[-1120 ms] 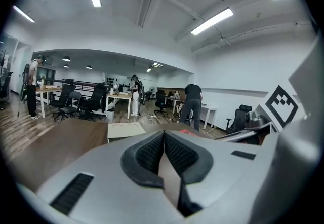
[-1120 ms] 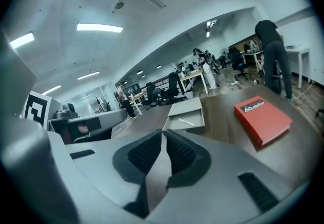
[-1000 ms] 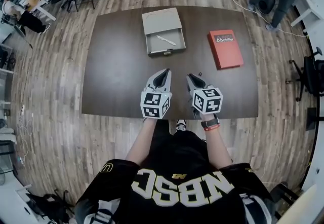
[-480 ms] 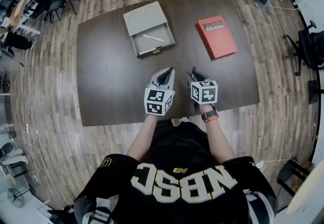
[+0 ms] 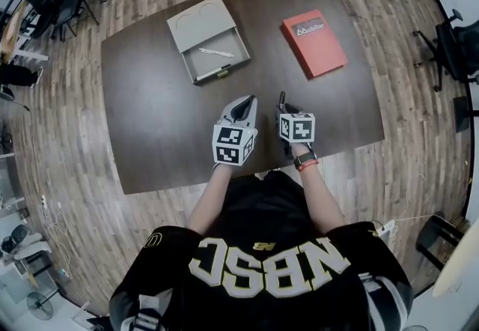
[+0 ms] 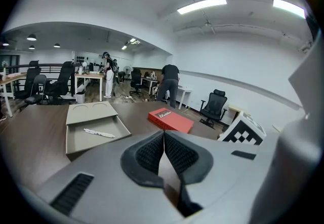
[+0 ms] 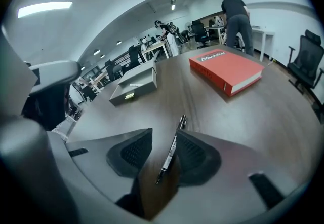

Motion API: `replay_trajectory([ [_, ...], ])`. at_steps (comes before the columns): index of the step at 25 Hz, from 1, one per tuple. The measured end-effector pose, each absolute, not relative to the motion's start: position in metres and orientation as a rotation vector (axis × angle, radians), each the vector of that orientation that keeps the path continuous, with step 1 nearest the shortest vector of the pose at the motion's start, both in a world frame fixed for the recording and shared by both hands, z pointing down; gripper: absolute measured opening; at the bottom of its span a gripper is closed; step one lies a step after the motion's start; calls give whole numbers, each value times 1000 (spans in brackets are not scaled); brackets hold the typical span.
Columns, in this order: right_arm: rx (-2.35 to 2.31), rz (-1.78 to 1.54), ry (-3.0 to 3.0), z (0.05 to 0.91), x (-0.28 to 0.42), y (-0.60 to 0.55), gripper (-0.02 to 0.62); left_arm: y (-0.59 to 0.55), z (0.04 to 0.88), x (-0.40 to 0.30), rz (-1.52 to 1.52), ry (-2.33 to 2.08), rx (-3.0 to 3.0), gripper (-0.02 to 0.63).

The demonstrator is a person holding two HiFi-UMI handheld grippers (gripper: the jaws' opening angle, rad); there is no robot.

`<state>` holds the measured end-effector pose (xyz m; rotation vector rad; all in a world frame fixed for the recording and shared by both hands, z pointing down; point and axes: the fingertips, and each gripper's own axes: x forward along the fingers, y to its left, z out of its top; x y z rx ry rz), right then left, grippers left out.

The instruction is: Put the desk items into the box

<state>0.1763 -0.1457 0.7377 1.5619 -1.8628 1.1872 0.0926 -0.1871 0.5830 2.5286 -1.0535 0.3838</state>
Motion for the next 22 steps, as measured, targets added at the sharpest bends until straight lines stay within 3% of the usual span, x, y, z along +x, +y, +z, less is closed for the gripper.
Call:
replay_trajectory([
  [12,1588,1159,-1749,776,187,-151,138,-184,598,101,448,-979,2538,17],
  [17,1579,1031,-1679,783,192,-149,52,-185,602,101,464,-955,2539,17],
  [22,1574,1028,-1683,791,191,-148,49,-187,605,101,464,-942,2538,17],
])
